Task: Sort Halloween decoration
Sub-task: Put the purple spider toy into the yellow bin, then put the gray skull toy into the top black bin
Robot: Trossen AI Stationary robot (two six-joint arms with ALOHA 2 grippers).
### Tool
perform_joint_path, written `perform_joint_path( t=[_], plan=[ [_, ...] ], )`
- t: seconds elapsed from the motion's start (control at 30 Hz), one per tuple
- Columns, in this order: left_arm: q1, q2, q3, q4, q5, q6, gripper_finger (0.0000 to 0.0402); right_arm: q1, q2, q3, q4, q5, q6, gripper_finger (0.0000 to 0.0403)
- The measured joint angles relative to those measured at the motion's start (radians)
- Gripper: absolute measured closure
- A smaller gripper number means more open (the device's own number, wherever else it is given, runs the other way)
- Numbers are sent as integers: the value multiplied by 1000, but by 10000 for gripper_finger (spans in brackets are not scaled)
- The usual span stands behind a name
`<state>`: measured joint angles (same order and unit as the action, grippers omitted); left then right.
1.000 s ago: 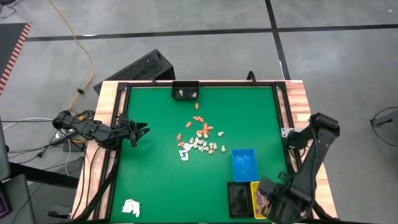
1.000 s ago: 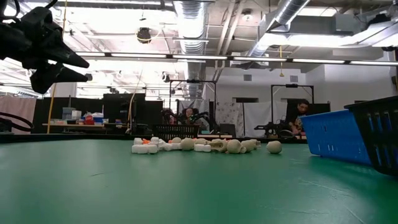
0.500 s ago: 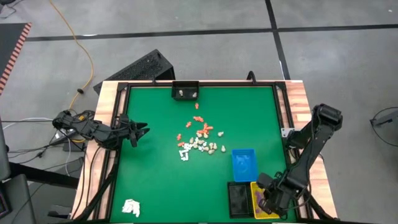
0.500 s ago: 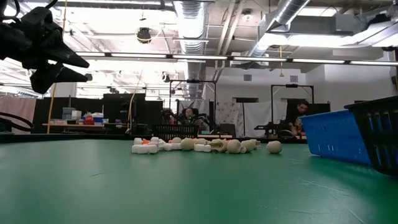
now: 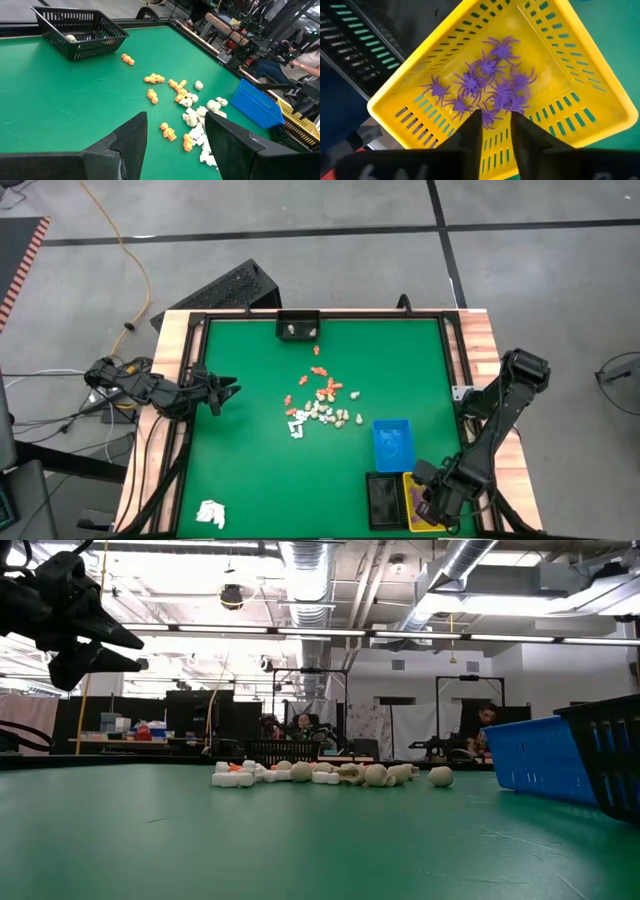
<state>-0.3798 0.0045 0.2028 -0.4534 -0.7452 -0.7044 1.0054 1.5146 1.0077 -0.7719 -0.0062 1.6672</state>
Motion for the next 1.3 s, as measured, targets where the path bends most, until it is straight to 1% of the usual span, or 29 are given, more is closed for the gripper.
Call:
perform_joint_path(
  t=[0.2, 0.33, 0.5, 0.67, 0.73, 0.83, 0.97, 1.03, 1.17, 1.3],
  plan=[
    [0, 0, 0, 0, 0, 0, 213, 0, 0, 0, 1, -25, 0, 232],
    [0, 0, 0, 0, 0, 0, 213, -2, -10, 0, 2, -47, 0, 206],
    [0, 0, 0, 0, 1, 0, 213, -14, -68, 0, 2, -80, -5, 201],
    [0, 0, 0, 0, 5, 0, 213, -40, -170, 1, 3, -79, -22, 209],
    [0, 0, 0, 0, 5, 0, 213, -54, -212, 1, 3, -59, -27, 212],
    [0, 0, 0, 0, 6, 0, 213, -79, -278, 1, 22, 9, -50, 216],
    [0, 0, 0, 0, 15, 0, 213, -129, -355, 1, 107, 142, -209, 218],
    [0, 0, 0, 0, 15, 0, 213, -162, -387, 1, 164, 209, -332, 218],
    [0, 0, 0, 0, 15, 0, 213, -246, -434, 1, 250, 351, -644, 218],
    [0, 0, 0, 0, 11, 0, 213, -348, -445, 1, 243, 575, -910, 218]
  ],
)
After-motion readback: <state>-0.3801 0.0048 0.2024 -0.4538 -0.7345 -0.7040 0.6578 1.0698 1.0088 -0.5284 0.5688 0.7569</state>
